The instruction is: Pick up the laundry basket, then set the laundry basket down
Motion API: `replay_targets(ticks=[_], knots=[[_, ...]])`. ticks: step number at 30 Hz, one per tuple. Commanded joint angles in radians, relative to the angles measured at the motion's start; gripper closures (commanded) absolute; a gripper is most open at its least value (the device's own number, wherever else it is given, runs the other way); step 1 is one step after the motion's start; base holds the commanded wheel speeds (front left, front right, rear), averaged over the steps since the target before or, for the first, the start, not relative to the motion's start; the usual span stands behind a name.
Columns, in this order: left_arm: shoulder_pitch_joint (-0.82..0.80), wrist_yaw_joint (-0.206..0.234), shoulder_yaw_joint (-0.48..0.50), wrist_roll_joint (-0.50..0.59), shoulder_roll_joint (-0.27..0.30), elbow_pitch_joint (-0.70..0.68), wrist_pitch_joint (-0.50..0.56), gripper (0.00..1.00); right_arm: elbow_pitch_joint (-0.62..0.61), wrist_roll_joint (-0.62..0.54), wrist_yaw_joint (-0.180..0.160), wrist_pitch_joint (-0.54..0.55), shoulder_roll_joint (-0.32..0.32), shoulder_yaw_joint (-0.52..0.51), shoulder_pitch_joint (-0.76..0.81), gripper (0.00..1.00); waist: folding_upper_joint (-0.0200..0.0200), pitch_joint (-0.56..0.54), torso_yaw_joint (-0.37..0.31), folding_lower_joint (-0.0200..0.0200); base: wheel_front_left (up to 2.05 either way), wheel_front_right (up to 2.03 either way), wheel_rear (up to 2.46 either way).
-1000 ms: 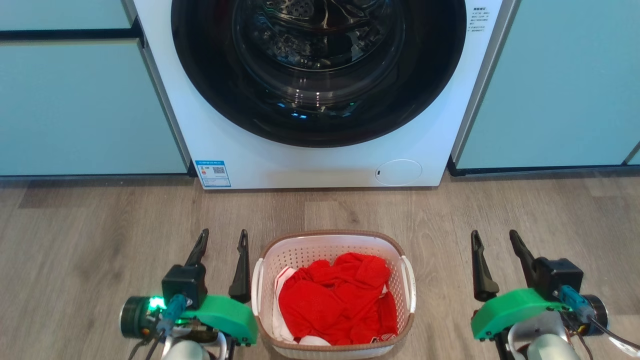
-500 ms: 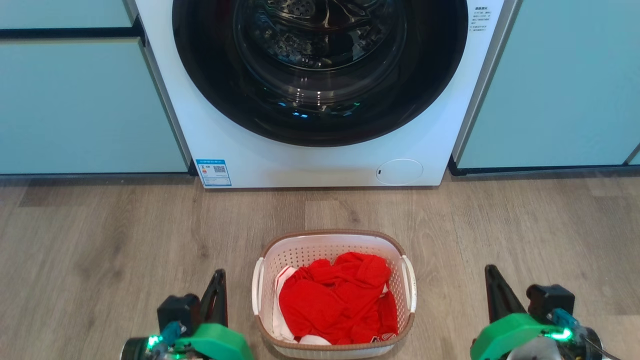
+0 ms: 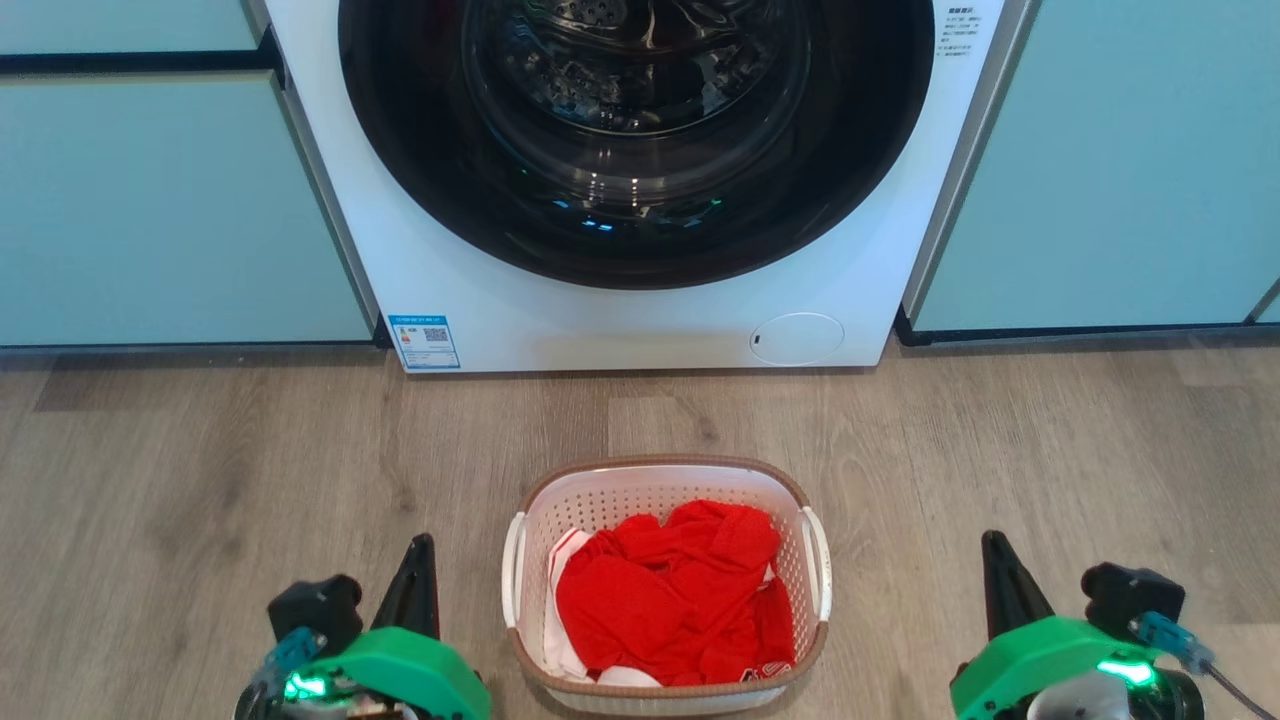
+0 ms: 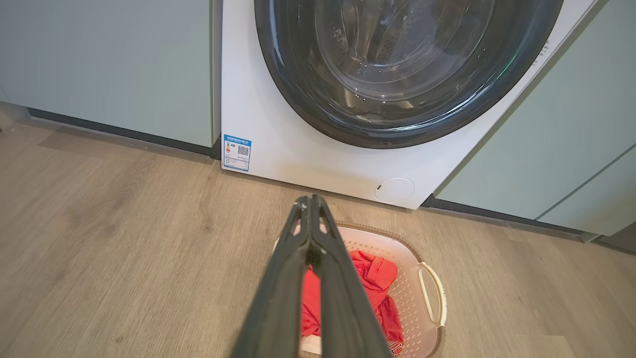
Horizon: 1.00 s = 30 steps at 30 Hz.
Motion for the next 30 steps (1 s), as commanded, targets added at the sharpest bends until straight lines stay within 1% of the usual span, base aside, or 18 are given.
replay_targets(ticks=[1,30], knots=[[-0.056,-0.008,0.017,-0.027,0.006,-0.033,0.004,1.00,-0.036,0.028,0.000,0.008,-0.011,-0.009,-0.055,1.00,0.0000,0.001,0.000,-0.0001,0.00,0.00,0.00],[-0.080,-0.063,0.105,-0.353,0.013,-0.043,0.079,1.00,-0.049,0.357,0.001,0.084,-0.019,-0.049,-0.080,1.00,0.0000,0.015,-0.008,-0.0001,0.00,0.00,0.00]])
